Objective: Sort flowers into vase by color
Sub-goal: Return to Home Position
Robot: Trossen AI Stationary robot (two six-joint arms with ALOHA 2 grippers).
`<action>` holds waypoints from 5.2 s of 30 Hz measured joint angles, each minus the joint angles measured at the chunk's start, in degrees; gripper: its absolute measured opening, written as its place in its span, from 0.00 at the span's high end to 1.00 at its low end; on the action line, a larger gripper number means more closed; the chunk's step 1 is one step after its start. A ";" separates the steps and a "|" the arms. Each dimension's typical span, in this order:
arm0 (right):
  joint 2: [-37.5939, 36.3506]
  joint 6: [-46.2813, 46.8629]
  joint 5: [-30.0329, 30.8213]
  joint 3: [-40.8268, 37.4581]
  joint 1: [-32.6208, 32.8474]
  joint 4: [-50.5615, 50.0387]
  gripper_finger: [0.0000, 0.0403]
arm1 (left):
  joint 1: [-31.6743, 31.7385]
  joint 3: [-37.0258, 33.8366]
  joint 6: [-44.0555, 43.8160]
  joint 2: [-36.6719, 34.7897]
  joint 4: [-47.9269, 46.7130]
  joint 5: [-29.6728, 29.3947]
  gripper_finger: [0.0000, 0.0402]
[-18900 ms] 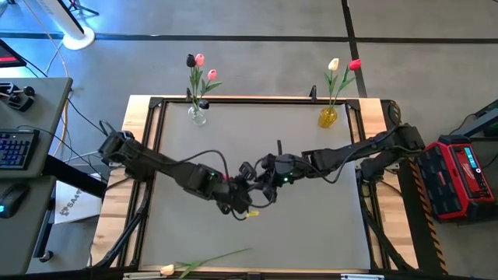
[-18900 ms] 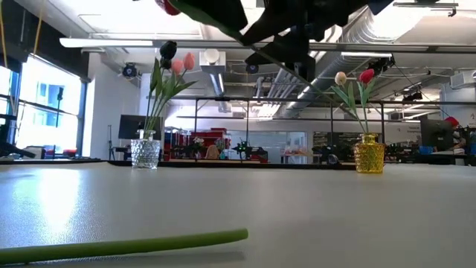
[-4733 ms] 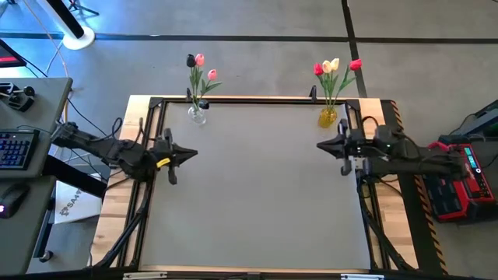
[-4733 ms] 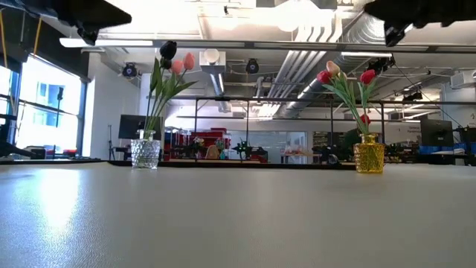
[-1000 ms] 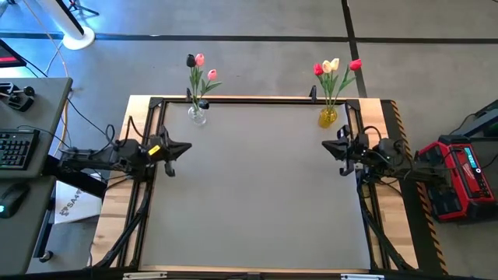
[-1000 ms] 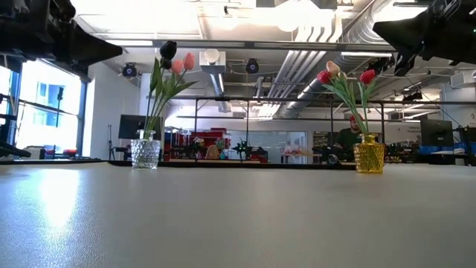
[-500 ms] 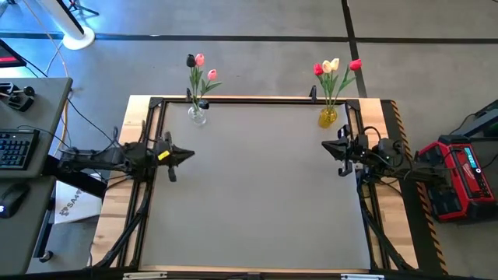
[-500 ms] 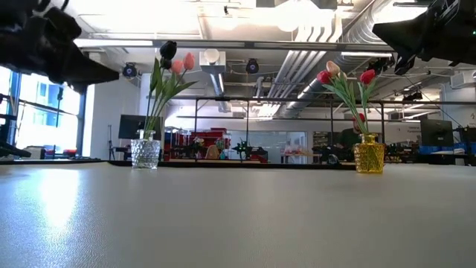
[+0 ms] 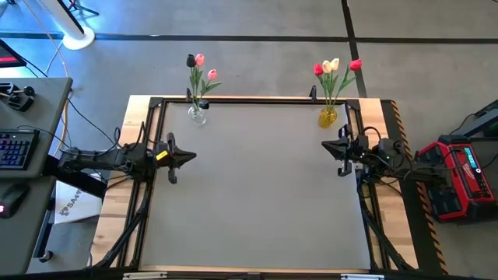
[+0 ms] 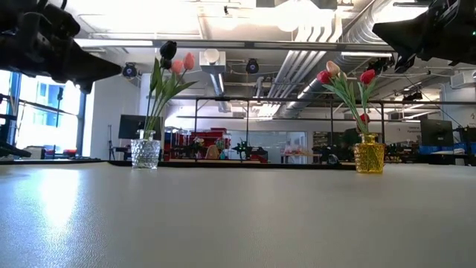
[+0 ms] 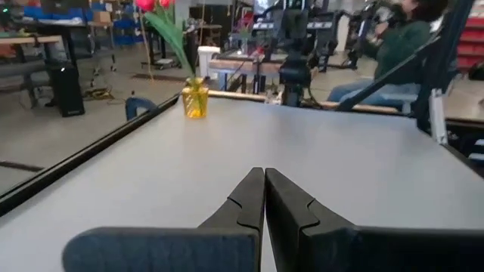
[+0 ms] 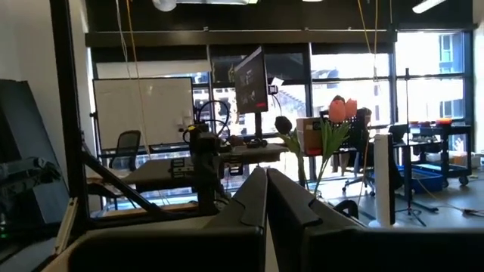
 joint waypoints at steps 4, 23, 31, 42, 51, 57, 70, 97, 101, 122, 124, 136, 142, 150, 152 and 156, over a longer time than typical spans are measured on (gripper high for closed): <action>0.00 -0.24 0.00 0.00 0.02 0.00 1.00 | 0.00 -2.68 0.17 -0.01 7.20 1.50 1.00; 0.02 4.79 -5.97 0.00 0.17 -17.52 1.00 | 0.00 -2.63 -1.01 1.14 7.46 0.05 1.00; 0.09 12.35 -5.93 0.02 0.17 -21.19 1.00 | 0.00 -2.61 -1.01 1.14 7.48 0.03 1.00; 0.09 11.84 -5.95 0.02 0.17 -21.27 1.00 | 0.00 -2.61 -1.01 1.14 7.48 0.03 1.00; 0.09 11.82 -5.97 0.02 0.17 -21.27 1.00 | 0.00 -2.56 -1.01 1.14 7.47 0.03 1.00; 0.09 11.82 -5.97 0.02 0.17 -21.28 1.00 | 0.00 -2.56 -1.01 1.14 7.48 0.01 1.00; 0.09 11.82 -5.97 0.02 0.17 -21.27 1.00 | 0.00 -2.56 -0.99 1.16 7.47 0.01 1.00; 0.09 11.82 -5.97 0.02 0.17 -21.29 1.00 | 0.00 -2.56 -0.98 1.16 7.46 0.01 1.00; 0.09 11.80 -5.98 0.02 0.16 -21.28 1.00 | -0.02 -2.56 -0.98 1.16 7.46 0.01 1.00; 0.09 11.82 -5.98 0.02 0.17 -21.28 1.00 | -0.01 -2.56 -0.98 1.16 7.48 0.01 1.00; 0.09 11.82 -5.97 0.02 0.16 -21.27 1.00 | 0.00 -2.56 -0.98 1.15 7.47 0.01 1.00; 0.09 11.82 -5.97 0.04 0.15 -21.27 1.00 | -0.01 -2.56 -0.98 1.16 7.46 0.01 1.00; 0.09 11.81 -5.98 0.04 0.17 -21.29 1.00 | 0.00 -2.56 -0.98 1.16 7.46 0.01 1.00; 0.09 11.80 -5.99 0.04 0.15 -21.29 1.00 | -0.02 -2.56 -0.98 1.14 7.47 0.01 1.00; 0.09 11.81 -5.98 0.04 0.15 -21.29 1.00 | -0.01 -2.56 -1.00 1.16 7.47 0.01 1.00; 0.09 11.80 -5.97 0.04 0.17 -21.27 1.00 | -0.01 -2.56 -0.98 1.15 7.47 0.01 1.00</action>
